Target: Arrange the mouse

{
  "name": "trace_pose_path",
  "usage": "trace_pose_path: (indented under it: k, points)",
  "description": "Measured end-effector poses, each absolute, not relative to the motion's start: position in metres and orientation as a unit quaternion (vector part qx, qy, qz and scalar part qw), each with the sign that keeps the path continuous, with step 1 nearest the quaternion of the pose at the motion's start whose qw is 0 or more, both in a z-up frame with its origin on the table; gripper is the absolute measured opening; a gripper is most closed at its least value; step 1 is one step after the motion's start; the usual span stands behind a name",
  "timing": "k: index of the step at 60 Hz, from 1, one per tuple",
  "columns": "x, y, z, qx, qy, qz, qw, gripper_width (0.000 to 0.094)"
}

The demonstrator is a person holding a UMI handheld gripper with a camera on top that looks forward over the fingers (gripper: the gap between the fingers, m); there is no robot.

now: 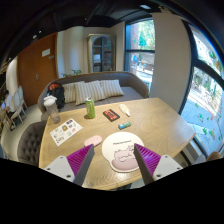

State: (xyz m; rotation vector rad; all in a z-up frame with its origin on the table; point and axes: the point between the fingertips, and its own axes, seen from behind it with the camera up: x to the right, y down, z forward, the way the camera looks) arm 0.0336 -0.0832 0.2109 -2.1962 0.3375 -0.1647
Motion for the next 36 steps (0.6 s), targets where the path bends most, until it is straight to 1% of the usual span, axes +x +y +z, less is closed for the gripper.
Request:
trace_pose_path:
  k: [5,6,7,13,22,27,31,32,33,36]
  points:
    - [0.019,-0.087,0.213,-0.884,0.134,-0.065,0.443,0.0837]
    - [0.035,-0.084,0.214,-0.884,0.134,-0.066,0.443,0.0837]
    - [0.013,-0.087,0.213,-0.883,0.136,-0.070,0.444,0.0838]
    - [0.017,-0.090,0.214,-0.881,0.135,-0.085,0.445,0.0837]
    - [0.019,-0.084,0.203,-0.884,0.135,-0.070,0.442,0.0838]
    - [0.010,-0.075,0.182,-0.887,0.130,-0.047,0.441,0.0833]
    - [-0.005,-0.066,0.155,-0.896,0.119,-0.018,0.428,0.0831]
    - [-0.011,-0.061,0.148,-0.897,0.116,-0.014,0.426,0.0885]
    - [-0.013,-0.059,0.142,-0.899,0.112,-0.008,0.423,0.0833]
    - [-0.023,-0.048,0.123,-0.904,0.100,0.005,0.416,0.0833]
